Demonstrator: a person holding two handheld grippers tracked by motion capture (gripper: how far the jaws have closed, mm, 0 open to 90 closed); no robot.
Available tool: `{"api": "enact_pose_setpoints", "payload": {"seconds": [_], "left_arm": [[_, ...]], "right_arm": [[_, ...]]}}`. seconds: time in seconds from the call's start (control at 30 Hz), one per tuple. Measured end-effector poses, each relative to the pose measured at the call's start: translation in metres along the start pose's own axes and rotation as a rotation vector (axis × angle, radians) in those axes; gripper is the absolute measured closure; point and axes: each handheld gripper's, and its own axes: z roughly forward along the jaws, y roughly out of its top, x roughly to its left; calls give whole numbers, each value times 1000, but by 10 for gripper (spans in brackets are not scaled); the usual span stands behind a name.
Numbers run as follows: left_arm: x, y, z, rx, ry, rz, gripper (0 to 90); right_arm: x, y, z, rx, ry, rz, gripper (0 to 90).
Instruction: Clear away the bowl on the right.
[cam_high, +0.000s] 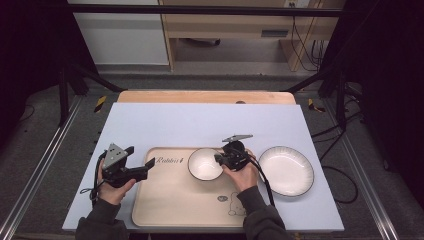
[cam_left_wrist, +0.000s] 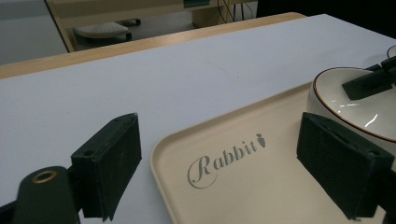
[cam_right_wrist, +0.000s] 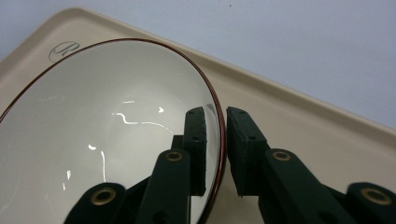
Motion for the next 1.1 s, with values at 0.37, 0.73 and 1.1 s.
{"api": "enact_pose_setpoints", "payload": {"seconds": [0.37, 0.73, 1.1], "left_arm": [[0, 1, -1, -3, 0, 2, 136], [0, 1, -2, -4, 2, 2, 136], [0, 1, -2, -5, 0, 3, 135]], "right_arm": [[1, 1, -18, -94, -25, -55, 523], [5, 1, -40, -198, -9, -86, 308], [8, -2, -62, -292, -3, -133, 232]]}}
